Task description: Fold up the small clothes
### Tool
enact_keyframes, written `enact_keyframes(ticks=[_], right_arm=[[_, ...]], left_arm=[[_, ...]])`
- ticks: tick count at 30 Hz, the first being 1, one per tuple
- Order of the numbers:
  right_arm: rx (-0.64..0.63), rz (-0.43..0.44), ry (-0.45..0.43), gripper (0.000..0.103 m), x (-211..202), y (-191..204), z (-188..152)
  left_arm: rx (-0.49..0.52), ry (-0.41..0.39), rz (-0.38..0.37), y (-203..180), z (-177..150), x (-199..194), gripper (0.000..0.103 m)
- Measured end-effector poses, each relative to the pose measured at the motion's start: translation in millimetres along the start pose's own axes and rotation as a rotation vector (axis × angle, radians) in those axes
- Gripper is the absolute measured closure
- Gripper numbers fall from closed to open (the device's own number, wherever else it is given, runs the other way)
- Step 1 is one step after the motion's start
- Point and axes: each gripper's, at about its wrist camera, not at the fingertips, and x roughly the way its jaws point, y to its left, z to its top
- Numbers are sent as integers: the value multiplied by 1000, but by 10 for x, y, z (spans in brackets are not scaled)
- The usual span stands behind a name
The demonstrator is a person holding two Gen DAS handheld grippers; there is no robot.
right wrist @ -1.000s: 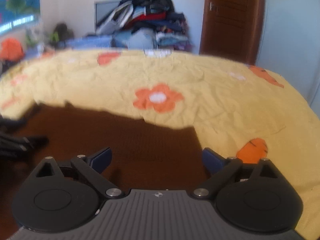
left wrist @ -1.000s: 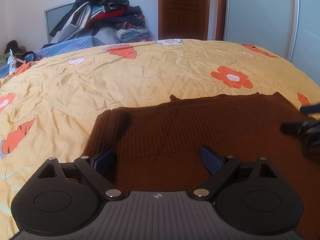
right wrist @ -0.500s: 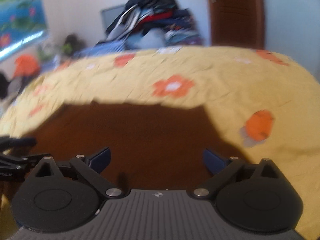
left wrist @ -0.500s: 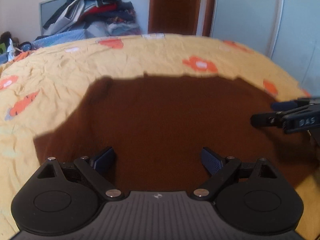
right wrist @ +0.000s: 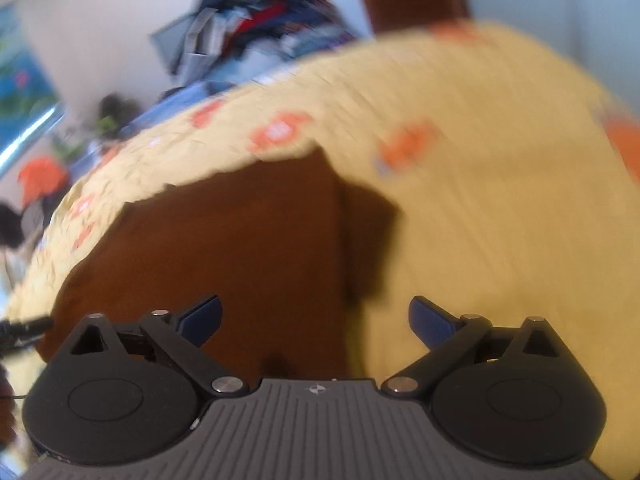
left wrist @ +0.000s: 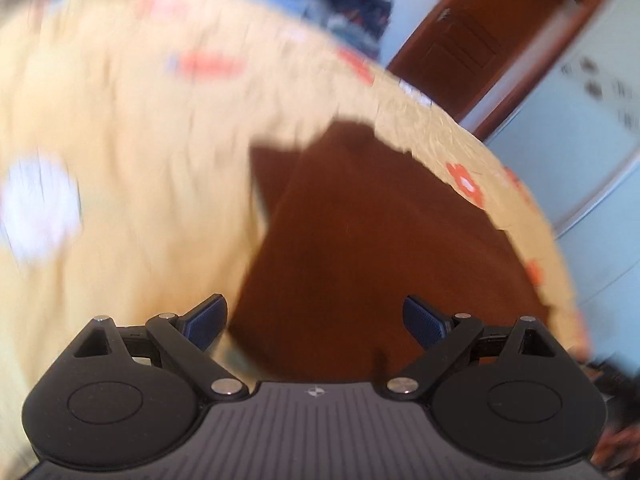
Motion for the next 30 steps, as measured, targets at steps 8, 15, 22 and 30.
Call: enact_keyframes(ticks=[8,15,22,30], right_arm=[[-62,100,123,79,138,158,-158],[-244,-20,143,89,-66,85,-118],[-288,-13,-14,55,-290,442,-87],[-546,188,107,46,489,1600,-243]], left_arm=[[6,157,-18,-29,228,265,89],[148,142,38,27,134,98,90],[522,-98,170,-622,151,-427,84],[666,89,65,-1136,-199,486,32]])
